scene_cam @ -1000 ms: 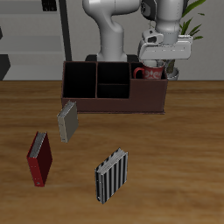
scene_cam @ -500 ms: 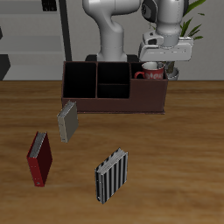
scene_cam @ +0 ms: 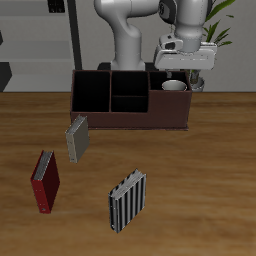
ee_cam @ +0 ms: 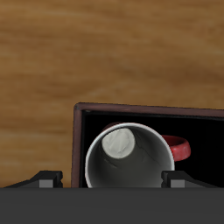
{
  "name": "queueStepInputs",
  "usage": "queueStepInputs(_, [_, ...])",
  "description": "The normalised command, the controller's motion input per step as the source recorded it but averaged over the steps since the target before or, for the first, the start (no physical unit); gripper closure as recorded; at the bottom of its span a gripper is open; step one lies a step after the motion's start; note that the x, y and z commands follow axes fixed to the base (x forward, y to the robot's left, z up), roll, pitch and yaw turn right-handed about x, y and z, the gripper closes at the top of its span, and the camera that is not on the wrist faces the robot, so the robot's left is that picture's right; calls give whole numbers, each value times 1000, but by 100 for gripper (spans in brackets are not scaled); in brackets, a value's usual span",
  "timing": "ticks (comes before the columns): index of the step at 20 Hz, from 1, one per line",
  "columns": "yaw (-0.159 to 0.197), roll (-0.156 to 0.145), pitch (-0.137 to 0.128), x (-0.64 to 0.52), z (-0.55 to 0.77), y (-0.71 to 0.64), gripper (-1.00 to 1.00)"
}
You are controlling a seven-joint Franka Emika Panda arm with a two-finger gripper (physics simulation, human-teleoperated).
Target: Place the red mug into the back desk caddy's right compartment
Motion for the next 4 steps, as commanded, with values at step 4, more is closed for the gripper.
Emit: queueStepInputs(4, [12,-25,-19,63,76,-119,-100])
